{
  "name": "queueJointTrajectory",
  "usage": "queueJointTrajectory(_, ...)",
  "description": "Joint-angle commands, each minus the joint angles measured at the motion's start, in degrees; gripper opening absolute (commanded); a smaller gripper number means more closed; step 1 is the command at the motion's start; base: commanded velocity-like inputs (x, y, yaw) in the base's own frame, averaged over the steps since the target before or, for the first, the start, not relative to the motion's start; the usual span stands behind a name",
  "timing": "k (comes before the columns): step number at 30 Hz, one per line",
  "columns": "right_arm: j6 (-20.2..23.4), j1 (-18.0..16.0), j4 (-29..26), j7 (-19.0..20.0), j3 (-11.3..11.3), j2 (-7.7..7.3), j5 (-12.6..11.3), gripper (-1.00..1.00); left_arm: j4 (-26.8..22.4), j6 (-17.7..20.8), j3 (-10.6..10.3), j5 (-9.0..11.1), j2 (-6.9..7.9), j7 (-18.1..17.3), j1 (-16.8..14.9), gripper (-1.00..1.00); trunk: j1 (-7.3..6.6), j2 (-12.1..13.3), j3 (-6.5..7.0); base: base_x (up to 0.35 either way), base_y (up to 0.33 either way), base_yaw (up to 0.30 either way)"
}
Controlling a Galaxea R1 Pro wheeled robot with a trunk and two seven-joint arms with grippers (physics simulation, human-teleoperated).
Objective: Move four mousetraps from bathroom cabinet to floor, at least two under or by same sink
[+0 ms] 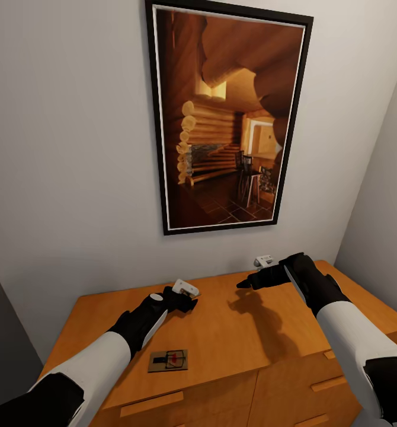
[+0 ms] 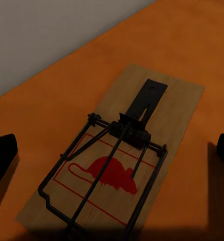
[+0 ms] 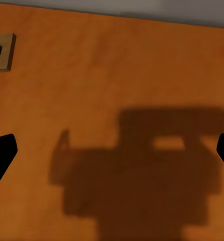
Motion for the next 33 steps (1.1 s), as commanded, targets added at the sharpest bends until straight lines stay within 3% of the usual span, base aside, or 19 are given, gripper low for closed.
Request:
queueJointTrajectory(1, 0.0, 0.0, -0.1, 0.5, 0.1, -0.04, 0.6, 1.0, 1.1, 0.3, -0.2, 0.0, 0.02, -0.1, 0.0, 1.0, 0.01, 0.0, -0.09, 0.0, 0.0, 0.0)
queueJointTrajectory(2, 0.0, 0.0, -0.1, 0.5, 0.1, -0.04, 0.6, 1.0, 1.1, 0.3, -0.2, 0.0, 0.02, -0.1, 0.0, -1.0, 0.01, 0.0, -0.09, 0.0, 0.0, 0.0)
queueJointTrajectory(33, 0.0, 0.0, -0.1, 0.6, 0.1, -0.04, 0.6, 1.0, 1.8, 0.3, -0.2, 0.0, -0.11, -0.1, 0.0, -1.0, 0.01, 0.0, -0.09, 0.0, 0.0, 0.0)
